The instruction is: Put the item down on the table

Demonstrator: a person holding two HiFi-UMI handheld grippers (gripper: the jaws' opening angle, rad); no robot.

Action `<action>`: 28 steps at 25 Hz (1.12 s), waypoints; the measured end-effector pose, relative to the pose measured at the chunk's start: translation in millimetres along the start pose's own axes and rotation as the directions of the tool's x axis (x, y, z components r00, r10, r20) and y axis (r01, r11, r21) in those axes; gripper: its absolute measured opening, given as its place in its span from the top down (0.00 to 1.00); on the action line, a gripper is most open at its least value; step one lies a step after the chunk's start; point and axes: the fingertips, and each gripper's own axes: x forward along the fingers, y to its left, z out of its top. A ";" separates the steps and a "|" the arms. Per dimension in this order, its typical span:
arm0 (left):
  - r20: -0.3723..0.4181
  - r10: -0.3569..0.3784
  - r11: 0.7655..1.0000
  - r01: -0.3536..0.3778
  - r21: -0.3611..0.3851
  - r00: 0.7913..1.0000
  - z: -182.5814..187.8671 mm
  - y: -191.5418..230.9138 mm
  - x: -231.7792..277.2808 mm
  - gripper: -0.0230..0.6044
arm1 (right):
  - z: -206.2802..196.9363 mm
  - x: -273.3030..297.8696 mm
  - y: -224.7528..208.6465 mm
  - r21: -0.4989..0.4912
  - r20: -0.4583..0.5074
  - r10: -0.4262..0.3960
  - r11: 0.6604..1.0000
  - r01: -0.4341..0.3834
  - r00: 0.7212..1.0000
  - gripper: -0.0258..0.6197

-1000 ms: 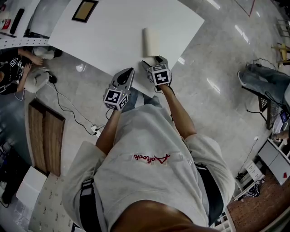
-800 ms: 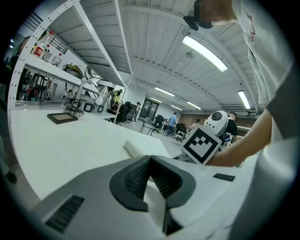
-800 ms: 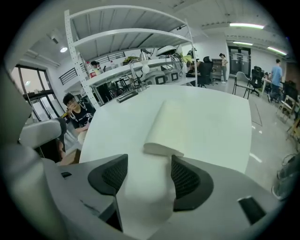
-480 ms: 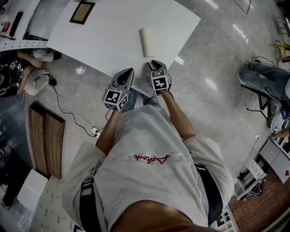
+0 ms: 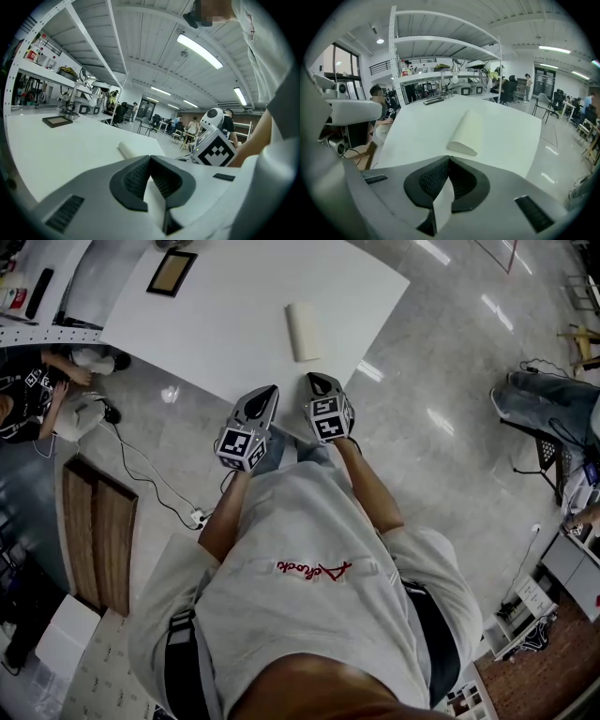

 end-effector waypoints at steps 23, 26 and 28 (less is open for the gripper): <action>0.123 -0.022 0.990 0.004 0.144 0.992 65.9 -33.8 -2.0 0.94 | 116.1 -135.0 33.4 -0.175 0.469 0.173 0.979 -0.101 0.866 0.96; 0.133 -0.015 0.989 -0.005 0.148 0.991 69.3 -40.2 -0.4 0.93 | 112.4 -140.3 33.9 -0.169 0.472 0.190 0.978 -0.123 0.861 0.96; 0.136 -0.004 0.989 -0.016 0.146 0.991 68.6 -44.0 -0.1 0.93 | 110.3 -142.2 36.4 -0.169 0.471 0.207 0.975 -0.142 0.857 0.96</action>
